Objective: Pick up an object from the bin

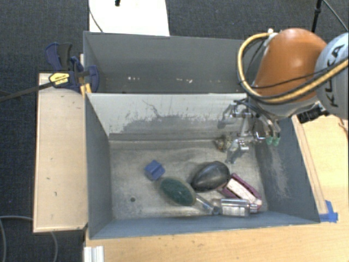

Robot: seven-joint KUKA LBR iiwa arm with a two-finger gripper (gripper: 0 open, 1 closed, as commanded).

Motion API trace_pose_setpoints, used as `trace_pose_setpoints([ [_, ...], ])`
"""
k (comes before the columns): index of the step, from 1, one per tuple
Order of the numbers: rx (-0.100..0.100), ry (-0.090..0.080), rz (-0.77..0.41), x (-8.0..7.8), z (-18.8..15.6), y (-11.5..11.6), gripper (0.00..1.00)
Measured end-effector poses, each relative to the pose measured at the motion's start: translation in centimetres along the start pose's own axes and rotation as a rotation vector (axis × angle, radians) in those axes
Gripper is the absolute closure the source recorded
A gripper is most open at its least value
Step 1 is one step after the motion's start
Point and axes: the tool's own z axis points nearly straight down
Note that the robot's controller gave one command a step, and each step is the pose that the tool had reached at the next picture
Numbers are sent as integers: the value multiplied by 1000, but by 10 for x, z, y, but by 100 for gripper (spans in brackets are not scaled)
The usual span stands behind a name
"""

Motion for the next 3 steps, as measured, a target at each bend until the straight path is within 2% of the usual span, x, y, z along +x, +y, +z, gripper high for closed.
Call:
trace_pose_setpoints([
  [1,0,-5,-68,20,154,29,0],
  [2,-1,-8,-67,18,150,29,100],
  [3,2,-7,-171,-20,-28,-34,100],
])
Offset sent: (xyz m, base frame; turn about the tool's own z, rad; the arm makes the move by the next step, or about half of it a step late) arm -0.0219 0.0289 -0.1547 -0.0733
